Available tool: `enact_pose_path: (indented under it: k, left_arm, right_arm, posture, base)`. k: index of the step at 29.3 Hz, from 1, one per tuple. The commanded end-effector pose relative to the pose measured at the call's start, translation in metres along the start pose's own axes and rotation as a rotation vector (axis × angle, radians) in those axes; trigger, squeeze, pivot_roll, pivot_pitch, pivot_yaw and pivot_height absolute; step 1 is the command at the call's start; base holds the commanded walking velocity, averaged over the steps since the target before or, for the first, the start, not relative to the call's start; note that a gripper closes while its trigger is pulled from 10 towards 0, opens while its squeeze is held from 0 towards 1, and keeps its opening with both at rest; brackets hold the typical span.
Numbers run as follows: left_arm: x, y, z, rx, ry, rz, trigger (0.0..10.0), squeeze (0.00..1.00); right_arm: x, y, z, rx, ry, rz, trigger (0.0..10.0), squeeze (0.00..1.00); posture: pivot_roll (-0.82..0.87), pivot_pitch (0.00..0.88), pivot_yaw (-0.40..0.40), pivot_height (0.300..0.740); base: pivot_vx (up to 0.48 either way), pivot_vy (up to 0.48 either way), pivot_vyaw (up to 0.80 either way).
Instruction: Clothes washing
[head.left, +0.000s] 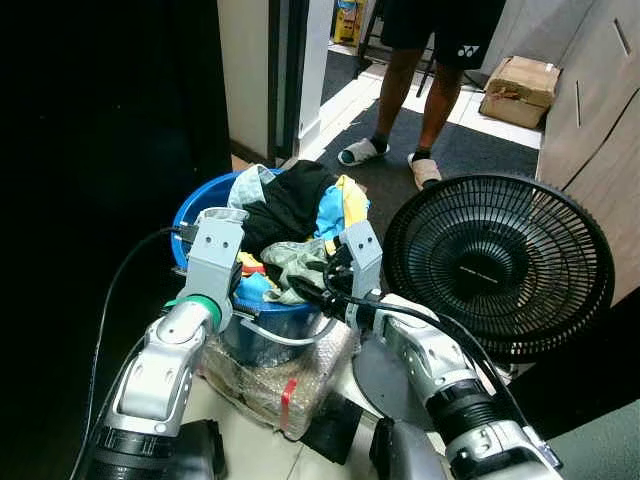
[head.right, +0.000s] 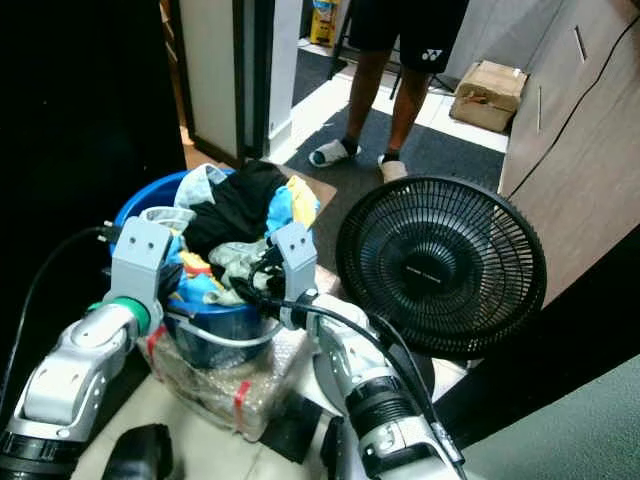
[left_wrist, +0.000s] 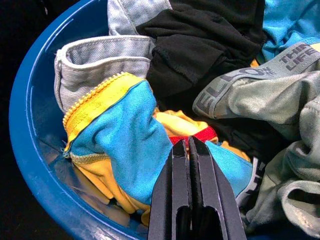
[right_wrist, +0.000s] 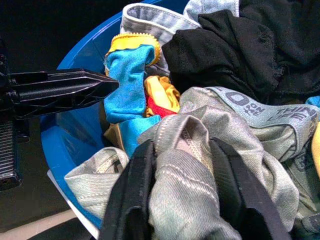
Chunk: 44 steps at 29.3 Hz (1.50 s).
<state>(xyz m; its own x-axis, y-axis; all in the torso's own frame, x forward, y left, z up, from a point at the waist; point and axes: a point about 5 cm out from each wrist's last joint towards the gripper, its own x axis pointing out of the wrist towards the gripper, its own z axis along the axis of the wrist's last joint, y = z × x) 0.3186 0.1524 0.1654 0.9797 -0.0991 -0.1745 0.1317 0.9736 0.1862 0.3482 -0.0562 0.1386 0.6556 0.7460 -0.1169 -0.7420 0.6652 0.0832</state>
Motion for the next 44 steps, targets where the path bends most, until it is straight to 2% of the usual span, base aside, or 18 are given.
enact_pose_path:
  k: [1,7,13,16,19,22,23,26,27,28,29,32,36,38,42,44]
  left_arm:
    - [0.0,-0.001,-0.003,0.005,0.015,-0.003,10.0,0.0]
    - [0.0,-0.001,-0.003,0.007,0.015,-0.003,10.0,0.0]
    - [0.0,0.0,-0.002,0.011,0.015,-0.005,10.0,0.0]
    - [0.0,0.0,-0.002,0.011,0.015,-0.005,10.0,0.0]
    - [-0.001,0.0,-0.002,0.018,0.012,-0.007,10.0,0.0]
    - [-0.001,0.001,0.0,0.024,-0.002,-0.004,10.0,0.0]
    - [-0.002,0.001,0.004,0.021,-0.02,-0.003,10.0,0.0]
    - [-0.002,0.001,0.004,0.021,-0.02,-0.003,10.0,0.0]
    - [-0.003,0.002,0.008,0.007,-0.042,-0.006,10.0,0.0]
    - [-0.005,0.002,0.018,-0.036,-0.088,-0.014,10.0,0.0]
    - [-0.005,0.002,0.018,-0.036,-0.088,-0.014,10.0,0.0]
    - [-0.01,0.003,0.038,-0.107,-0.17,-0.029,10.0,0.0]
    - [-0.01,0.003,0.039,-0.106,-0.176,-0.03,10.0,0.0]
    - [-0.01,0.003,0.04,-0.104,-0.181,-0.03,10.0,0.0]
    - [-0.01,0.006,0.041,-0.096,-0.189,-0.018,10.0,0.0]
    - [-0.01,0.007,0.041,-0.095,-0.191,-0.014,10.0,0.0]
  right_arm:
    - [-0.005,0.001,-0.028,0.074,0.099,-0.003,0.0,0.0]
    - [-0.005,0.0,-0.022,0.081,0.051,-0.012,0.0,0.0]
    - [-0.008,-0.002,0.001,0.041,-0.111,-0.069,0.0,0.0]
    - [-0.008,-0.002,0.001,0.041,-0.111,-0.069,0.0,0.0]
    - [-0.018,-0.006,0.02,-0.006,-0.269,-0.17,0.0,0.0]
    - [-0.025,-0.009,0.031,-0.03,-0.357,-0.23,0.0,0.0]
    - [-0.031,-0.007,0.041,-0.091,-0.415,-0.262,0.0,0.0]
    - [-0.031,-0.007,0.041,-0.091,-0.415,-0.262,0.0,0.0]
    - [-0.037,-0.007,0.051,-0.126,-0.473,-0.304,0.0,0.0]
    - [-0.045,-0.008,0.065,-0.131,-0.549,-0.377,10.0,0.0]
    - [-0.045,-0.008,0.065,-0.131,-0.549,-0.377,10.0,0.0]
    - [-0.059,-0.014,0.08,-0.088,-0.637,-0.526,10.0,0.0]
    - [-0.059,-0.016,0.08,-0.089,-0.634,-0.55,10.0,0.0]
    - [-0.062,-0.022,0.077,-0.07,-0.634,-0.584,10.0,0.0]
    - [-0.069,-0.036,0.07,-0.107,-0.609,-0.73,10.0,0.0]
    - [-0.071,-0.037,0.07,-0.126,-0.605,-0.751,10.0,0.0]
  posture:
    - [0.17,0.096,-0.044,0.526]
    - [0.17,0.097,-0.041,0.526]
    - [0.18,0.098,-0.032,0.526]
    - [0.18,0.098,-0.032,0.526]
    - [0.18,0.098,-0.025,0.526]
    - [0.18,0.097,-0.024,0.526]
    - [0.18,0.095,-0.021,0.526]
    - [0.18,0.095,-0.021,0.526]
    - [0.18,0.093,-0.02,0.526]
    - [0.18,0.082,-0.012,0.526]
    - [0.18,0.082,-0.012,0.526]
    - [0.18,0.073,-0.005,0.526]
    - [0.17,0.065,-0.001,0.526]
    - [0.17,0.059,0.001,0.531]
    - [0.18,0.037,-0.003,0.546]
    - [0.18,0.037,-0.003,0.551]
  base:
    - [0.0,0.0,0.0]
    - [0.0,0.0,0.0]
    - [0.0,0.0,0.0]
    - [0.0,0.0,0.0]
    - [0.0,0.0,0.0]
    - [0.0,0.0,0.0]
    - [0.0,0.0,0.0]
    - [0.0,0.0,0.0]
    - [0.0,0.0,0.0]
    - [0.0,0.0,0.0]
    - [0.0,0.0,0.0]
    - [0.0,0.0,0.0]
    - [0.0,0.0,0.0]
    - [0.0,0.0,0.0]
    - [0.0,0.0,0.0]
    - [0.0,0.0,0.0]
